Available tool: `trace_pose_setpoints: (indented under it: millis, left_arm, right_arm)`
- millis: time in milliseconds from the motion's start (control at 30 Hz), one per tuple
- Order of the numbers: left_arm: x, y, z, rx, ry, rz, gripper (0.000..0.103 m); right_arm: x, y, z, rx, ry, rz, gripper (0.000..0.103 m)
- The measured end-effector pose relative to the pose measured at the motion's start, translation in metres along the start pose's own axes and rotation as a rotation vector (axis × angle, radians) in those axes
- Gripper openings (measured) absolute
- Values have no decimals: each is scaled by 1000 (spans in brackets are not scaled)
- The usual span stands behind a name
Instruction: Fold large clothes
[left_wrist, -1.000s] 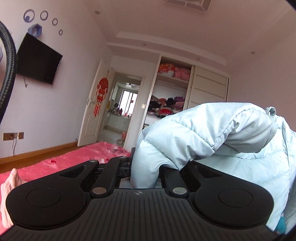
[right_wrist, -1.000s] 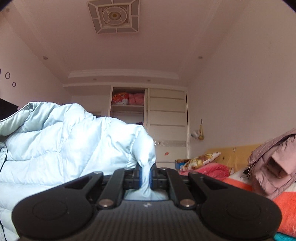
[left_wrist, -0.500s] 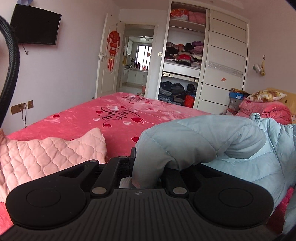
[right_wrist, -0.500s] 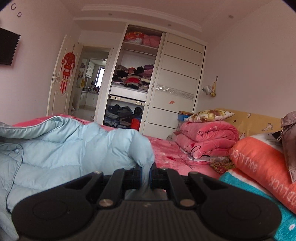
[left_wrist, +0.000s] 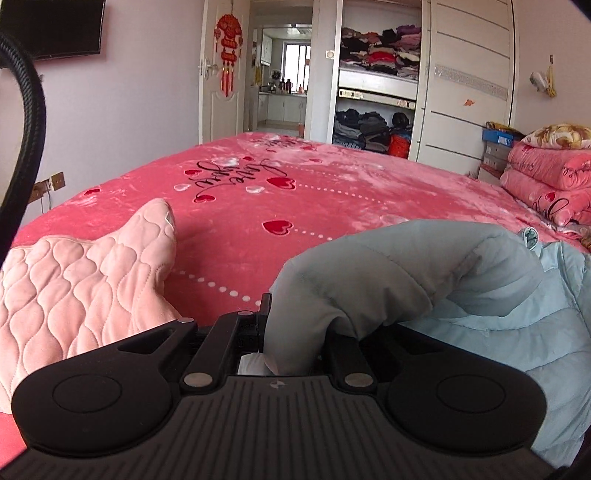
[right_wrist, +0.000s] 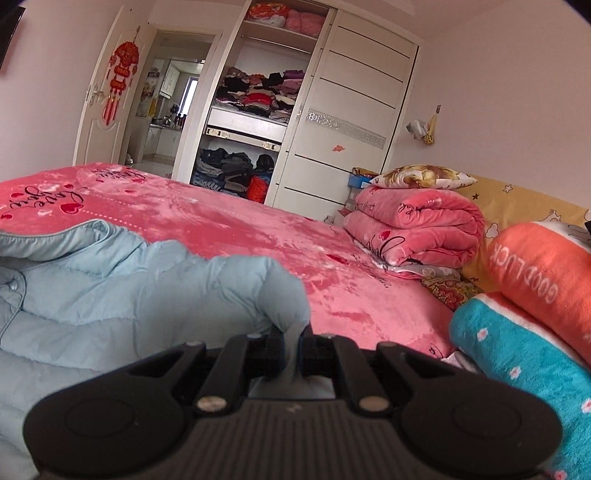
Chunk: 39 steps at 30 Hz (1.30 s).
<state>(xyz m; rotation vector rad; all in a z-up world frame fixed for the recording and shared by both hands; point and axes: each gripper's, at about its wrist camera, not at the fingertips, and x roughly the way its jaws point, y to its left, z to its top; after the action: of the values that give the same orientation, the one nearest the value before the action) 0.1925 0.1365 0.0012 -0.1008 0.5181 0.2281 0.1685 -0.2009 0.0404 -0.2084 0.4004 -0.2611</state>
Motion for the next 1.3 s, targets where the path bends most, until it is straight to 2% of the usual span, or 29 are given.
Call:
trace_pose_setpoints:
  millis: [133, 267, 333, 400, 467, 533, 600, 767, 933, 1000, 1167, 1300]
  left_arm:
    - [24, 2, -9, 28, 52, 6, 11]
    - [30, 4, -15, 45, 93, 4, 17]
    - [31, 6, -18, 47, 111, 4, 24]
    - [26, 8, -20, 43, 124, 7, 44]
    - [21, 11, -20, 38, 127, 10, 57]
    - [17, 17, -19, 26, 125, 9, 61]
    - [15, 23, -20, 21, 117, 13, 71]
    - [4, 37, -14, 22, 91, 15, 80]
    - [-14, 45, -9, 58, 66, -6, 84]
    - [-22, 46, -7, 84, 46, -15, 90]
    - [-44, 53, -8, 104, 35, -43, 93]
    - [-72, 60, -20, 105, 17, -66, 94]
  right_arm:
    - [21, 9, -13, -5, 52, 4, 5]
    - [31, 12, -23, -2, 89, 22, 7]
    - [32, 12, -26, -5, 96, 31, 15]
    - [31, 11, -28, -2, 101, 42, 32]
    - [28, 9, -31, -2, 100, 45, 43]
    - [22, 5, -33, 4, 101, 49, 49]
    - [17, 0, -34, 20, 101, 60, 61]
    - [-11, -21, -40, 51, 80, 63, 80]
    - [-44, -53, -56, 120, 86, 44, 85]
    - [-59, -67, -68, 133, 96, 14, 88]
    - [-89, -100, -113, 210, 174, -10, 89]
    - [-106, -108, -148, 249, 245, -13, 89]
